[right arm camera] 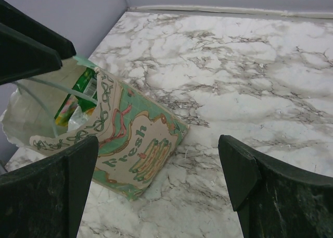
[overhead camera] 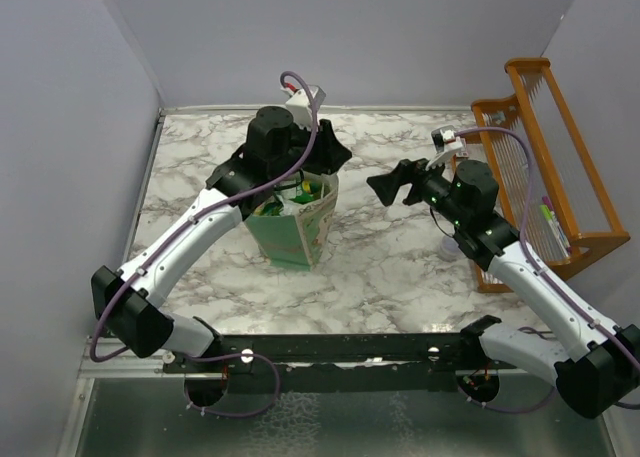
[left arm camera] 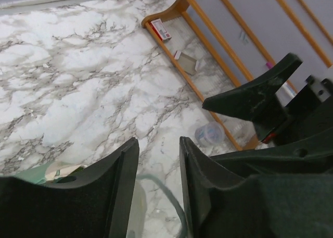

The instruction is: Take the snacks out of the paper bag

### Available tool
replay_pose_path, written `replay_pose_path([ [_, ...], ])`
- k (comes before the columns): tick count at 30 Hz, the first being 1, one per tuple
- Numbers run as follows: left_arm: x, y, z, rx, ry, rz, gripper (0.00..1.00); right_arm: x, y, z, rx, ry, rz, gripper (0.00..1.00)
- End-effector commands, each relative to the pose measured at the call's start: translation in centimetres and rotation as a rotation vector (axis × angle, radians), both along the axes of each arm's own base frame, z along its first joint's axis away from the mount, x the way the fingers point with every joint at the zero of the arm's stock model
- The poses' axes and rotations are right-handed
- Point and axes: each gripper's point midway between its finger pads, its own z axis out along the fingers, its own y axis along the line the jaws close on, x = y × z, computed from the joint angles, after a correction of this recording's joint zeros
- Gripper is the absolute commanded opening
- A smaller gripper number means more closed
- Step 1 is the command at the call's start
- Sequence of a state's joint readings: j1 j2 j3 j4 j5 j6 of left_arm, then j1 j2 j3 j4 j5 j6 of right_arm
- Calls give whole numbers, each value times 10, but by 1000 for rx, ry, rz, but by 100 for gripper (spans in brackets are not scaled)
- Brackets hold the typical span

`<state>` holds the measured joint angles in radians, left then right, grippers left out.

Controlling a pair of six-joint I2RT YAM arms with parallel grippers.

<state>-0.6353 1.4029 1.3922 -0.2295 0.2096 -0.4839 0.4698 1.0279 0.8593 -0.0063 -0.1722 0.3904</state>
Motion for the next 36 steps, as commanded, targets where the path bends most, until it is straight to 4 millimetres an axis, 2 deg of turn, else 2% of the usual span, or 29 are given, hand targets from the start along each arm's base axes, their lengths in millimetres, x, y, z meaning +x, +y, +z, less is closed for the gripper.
replay_pose_path([
  [1,1,22,37,56,-119,69,51,-1,-2,16,17,-26,-3,99],
  [4,-6,52,40,141,-154,146,71,0,0,18,21,-31,5,99],
  [6,-11,77,43,205,-180,210,78,1,1,20,22,-36,9,99],
  [13,-29,180,44,379,-209,543,88,5,8,19,22,-31,31,99],
  [16,-35,218,39,394,-179,730,89,8,10,16,17,-21,36,99],
  [18,-37,233,22,396,-133,809,89,10,11,17,17,-20,37,99],
  [20,-37,239,15,356,-99,836,87,10,12,17,19,-20,40,99],
  [23,-35,242,7,281,-47,845,72,9,13,17,23,-18,46,99],
  [26,-37,241,-4,194,-12,840,63,6,11,15,25,-13,44,99],
  [30,-39,237,-19,151,8,828,61,5,11,10,27,-8,42,99],
  [36,-22,242,-42,207,33,872,58,7,13,8,25,1,47,99],
])
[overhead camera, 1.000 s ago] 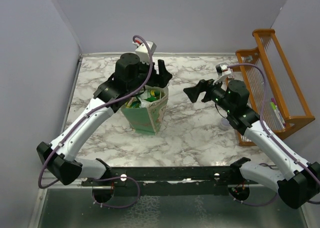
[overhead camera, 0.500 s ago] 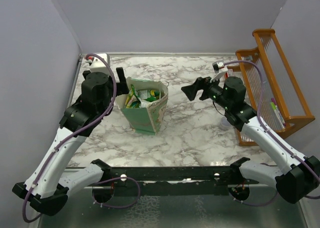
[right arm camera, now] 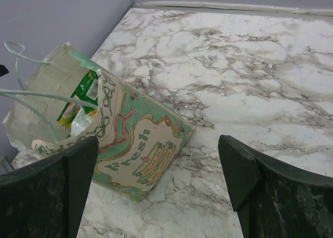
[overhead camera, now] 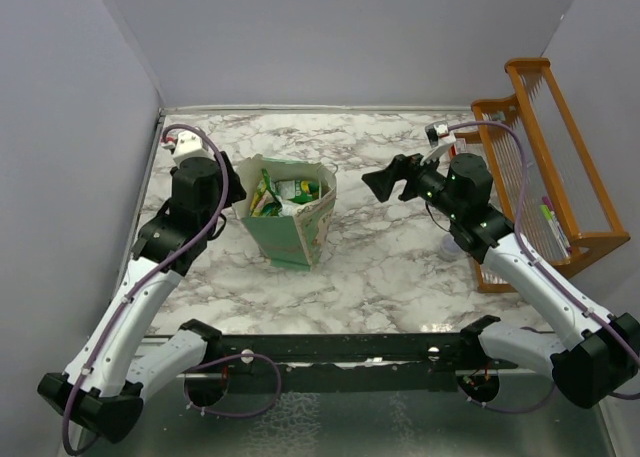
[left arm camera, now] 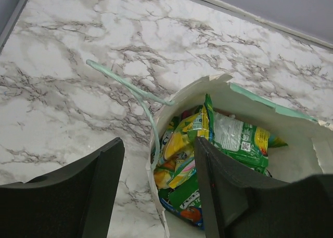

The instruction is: Take the snacks out of the paper bag

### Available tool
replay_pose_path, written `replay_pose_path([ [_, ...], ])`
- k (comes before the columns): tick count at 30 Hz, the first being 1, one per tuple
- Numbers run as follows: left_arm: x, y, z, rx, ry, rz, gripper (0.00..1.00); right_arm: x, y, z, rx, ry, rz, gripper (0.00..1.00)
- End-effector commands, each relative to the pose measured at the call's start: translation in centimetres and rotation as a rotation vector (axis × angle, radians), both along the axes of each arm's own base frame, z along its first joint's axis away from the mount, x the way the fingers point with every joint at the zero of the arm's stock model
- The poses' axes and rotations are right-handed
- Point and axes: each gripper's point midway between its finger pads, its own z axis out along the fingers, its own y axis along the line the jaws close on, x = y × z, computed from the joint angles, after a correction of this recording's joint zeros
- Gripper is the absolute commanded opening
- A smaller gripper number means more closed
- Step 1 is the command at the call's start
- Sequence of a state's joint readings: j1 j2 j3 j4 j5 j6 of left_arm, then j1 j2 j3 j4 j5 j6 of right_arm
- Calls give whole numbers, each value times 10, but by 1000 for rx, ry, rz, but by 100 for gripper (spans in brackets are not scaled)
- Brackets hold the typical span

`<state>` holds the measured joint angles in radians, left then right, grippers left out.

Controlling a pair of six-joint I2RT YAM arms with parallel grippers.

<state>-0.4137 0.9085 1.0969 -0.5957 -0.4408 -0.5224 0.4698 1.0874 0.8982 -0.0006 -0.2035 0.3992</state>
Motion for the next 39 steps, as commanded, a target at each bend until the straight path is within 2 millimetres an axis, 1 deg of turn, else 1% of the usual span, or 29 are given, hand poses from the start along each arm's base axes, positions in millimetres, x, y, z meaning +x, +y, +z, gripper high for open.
replay_pose_path([
  [1,19,2,-6,-24,-23,36,58,-1,3,9,23,-18,17,99],
  [3,28,6,-12,-27,-19,57,55,-2,2,8,24,-17,17,99],
  [6,36,10,-17,-38,3,67,45,-3,-1,7,19,-17,7,99],
  [11,39,14,-27,-40,11,76,36,-3,-3,6,12,-22,-6,99],
  [15,44,22,-29,-33,3,103,34,-2,-2,3,13,-12,-1,99],
  [18,52,26,-27,-36,1,115,34,-2,0,3,15,-9,4,99],
  [23,64,25,-21,-57,-25,101,33,-5,-1,3,20,-5,7,99],
  [27,71,23,-23,-66,-15,89,23,-6,-3,5,16,-10,-1,99],
  [29,73,25,-24,-73,-18,88,21,-6,-4,7,14,-14,-3,99],
  [31,73,24,-24,-93,-18,80,20,-7,-5,8,13,-14,-5,99],
  [33,69,21,-22,-125,-18,68,22,-7,-6,8,9,-15,-10,99],
  [36,62,16,-23,-174,-15,56,30,-8,-7,9,8,-20,-13,99],
  [39,55,16,-24,-202,-15,66,36,-7,-7,9,13,-24,-12,99],
])
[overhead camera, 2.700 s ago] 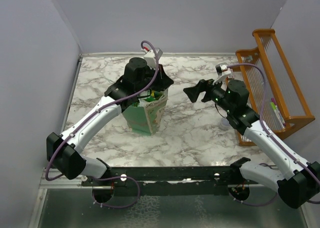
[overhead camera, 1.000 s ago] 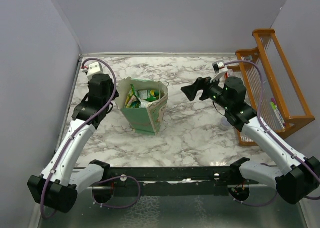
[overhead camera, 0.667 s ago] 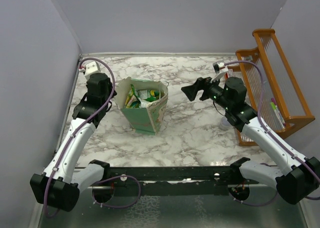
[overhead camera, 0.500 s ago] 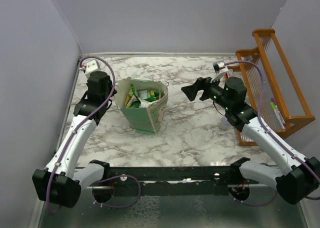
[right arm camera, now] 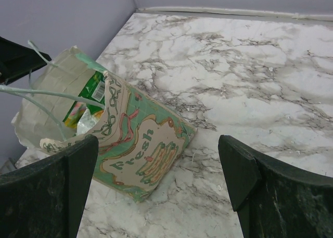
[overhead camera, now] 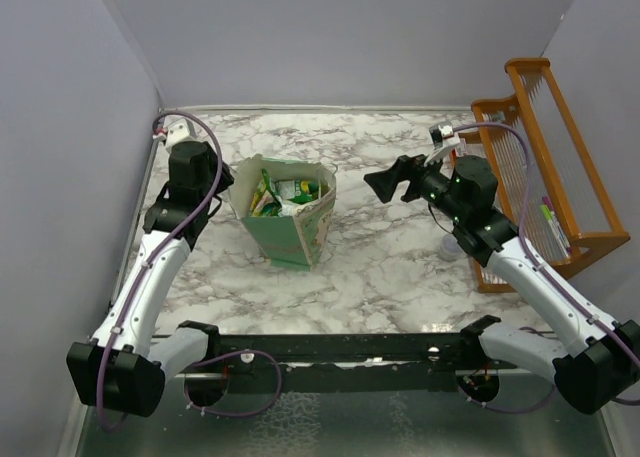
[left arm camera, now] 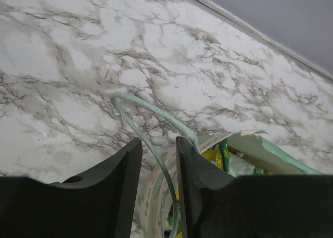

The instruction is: Take the snacks out of the paper bag

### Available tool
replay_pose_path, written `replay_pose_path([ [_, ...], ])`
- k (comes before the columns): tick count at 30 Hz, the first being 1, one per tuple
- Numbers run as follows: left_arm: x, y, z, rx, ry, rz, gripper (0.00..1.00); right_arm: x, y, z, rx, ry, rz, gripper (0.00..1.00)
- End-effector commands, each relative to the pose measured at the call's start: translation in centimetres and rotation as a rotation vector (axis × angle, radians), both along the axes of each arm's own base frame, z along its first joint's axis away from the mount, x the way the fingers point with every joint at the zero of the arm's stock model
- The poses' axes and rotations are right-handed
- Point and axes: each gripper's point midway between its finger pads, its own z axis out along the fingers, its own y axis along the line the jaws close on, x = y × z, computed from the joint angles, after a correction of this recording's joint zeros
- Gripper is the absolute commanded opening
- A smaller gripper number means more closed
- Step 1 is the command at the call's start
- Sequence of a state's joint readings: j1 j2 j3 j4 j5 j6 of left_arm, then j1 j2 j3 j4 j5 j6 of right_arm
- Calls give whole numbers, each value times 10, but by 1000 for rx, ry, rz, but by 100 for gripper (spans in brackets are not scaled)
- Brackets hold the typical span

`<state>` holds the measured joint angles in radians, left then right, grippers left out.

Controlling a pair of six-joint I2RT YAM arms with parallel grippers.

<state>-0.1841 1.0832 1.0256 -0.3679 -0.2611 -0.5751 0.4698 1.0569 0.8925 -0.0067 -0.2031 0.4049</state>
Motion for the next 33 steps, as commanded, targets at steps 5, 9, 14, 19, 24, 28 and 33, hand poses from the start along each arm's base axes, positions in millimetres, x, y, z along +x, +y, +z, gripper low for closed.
replay_pose_path([
  [5,-9,-2,6,-115,-47,42,39,-1,-2,5,-1,-6,-2,99],
  [9,-3,-6,2,-164,-52,59,36,-2,-3,8,2,-13,-4,99],
  [14,4,-1,-4,-175,-53,109,29,-2,-4,7,0,-12,-8,99],
  [19,10,5,8,-153,-119,112,17,-3,-2,6,0,-5,-1,99],
  [24,10,11,30,-100,-165,101,3,-3,-6,6,-8,-10,-15,99],
  [28,6,16,49,-46,-201,90,0,-3,-4,8,-5,-13,-2,99],
  [33,1,10,84,10,-280,7,0,-4,3,15,-6,-28,37,99],
])
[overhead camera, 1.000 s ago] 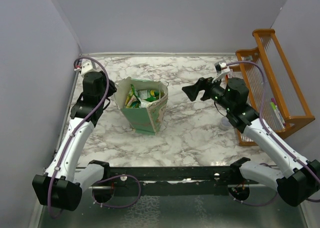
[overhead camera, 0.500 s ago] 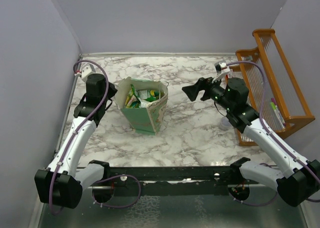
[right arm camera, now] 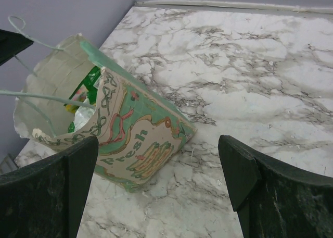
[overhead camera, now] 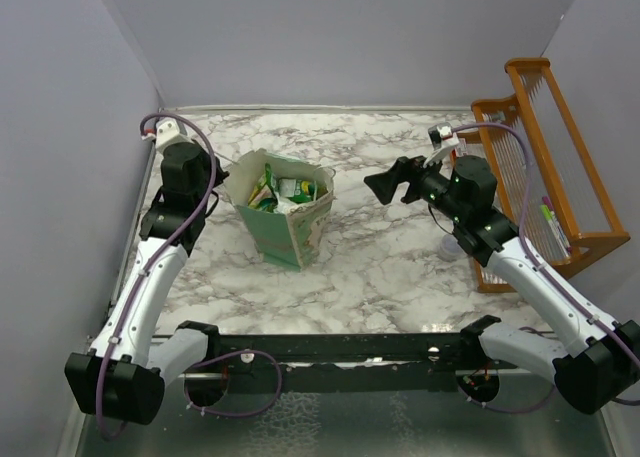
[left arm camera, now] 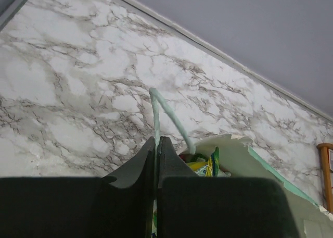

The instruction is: Take the snacks out of the paper bag

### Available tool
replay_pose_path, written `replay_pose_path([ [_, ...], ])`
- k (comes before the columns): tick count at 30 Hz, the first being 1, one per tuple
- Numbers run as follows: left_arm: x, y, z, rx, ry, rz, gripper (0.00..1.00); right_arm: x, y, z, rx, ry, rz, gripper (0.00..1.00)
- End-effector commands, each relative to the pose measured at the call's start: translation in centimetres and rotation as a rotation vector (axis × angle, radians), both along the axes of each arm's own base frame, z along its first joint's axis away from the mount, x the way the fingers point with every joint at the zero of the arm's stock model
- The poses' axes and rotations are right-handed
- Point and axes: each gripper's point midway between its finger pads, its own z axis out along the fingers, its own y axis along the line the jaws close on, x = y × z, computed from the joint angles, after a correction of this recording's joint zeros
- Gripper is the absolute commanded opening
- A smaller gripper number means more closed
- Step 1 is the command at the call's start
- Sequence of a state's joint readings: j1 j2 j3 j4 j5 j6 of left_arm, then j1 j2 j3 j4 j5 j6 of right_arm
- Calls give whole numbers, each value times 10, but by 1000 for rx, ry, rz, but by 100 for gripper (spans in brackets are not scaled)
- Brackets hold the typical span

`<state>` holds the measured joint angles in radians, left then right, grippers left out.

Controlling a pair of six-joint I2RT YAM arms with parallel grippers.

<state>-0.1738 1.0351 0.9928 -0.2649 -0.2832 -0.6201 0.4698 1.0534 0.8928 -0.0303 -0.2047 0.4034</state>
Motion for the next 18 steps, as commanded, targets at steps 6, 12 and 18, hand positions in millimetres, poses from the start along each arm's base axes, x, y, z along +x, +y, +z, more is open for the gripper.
replay_pose_path([
  [6,-10,-7,96,131,-240,-139,0,-11,17,30,10,-76,139,99],
  [12,-16,-21,117,162,-300,-234,0,-31,49,39,45,-70,386,99],
  [18,-23,-43,132,165,-368,-366,0,-37,71,57,77,-57,543,99],
])
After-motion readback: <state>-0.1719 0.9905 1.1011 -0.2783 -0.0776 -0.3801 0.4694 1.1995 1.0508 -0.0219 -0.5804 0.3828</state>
